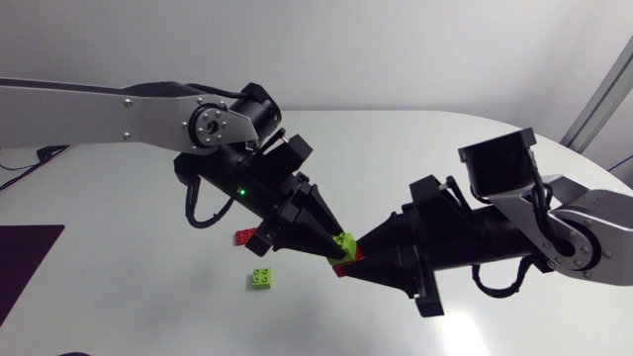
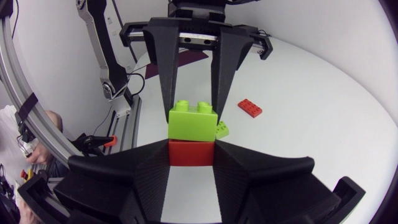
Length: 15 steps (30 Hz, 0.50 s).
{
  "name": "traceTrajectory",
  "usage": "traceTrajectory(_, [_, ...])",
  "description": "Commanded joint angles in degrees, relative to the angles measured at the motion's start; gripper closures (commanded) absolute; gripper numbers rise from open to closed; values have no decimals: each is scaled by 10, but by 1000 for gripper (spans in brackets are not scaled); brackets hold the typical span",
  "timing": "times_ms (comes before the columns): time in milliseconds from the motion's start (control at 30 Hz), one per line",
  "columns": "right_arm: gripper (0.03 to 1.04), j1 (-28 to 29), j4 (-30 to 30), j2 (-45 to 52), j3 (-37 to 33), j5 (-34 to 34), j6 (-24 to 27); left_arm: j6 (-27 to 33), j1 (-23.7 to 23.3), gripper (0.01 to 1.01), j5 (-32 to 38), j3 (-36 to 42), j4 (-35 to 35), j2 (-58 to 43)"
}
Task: Separate the duplo bricks
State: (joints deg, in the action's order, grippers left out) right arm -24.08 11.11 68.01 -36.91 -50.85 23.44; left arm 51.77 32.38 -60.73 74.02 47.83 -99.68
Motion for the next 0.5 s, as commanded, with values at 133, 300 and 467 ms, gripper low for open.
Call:
traceTrajectory(133, [777,-4,15,-6,6,23,34,79,-12,693,-41,78,104,-35])
traceTrajectory(300, [775,14,15,-13,9,40,37,114,-17,693,-18,73,123,-23])
traceTrajectory(467, [775,73,37,-30,2,37,54,123,-30,693,122,-10,75,19])
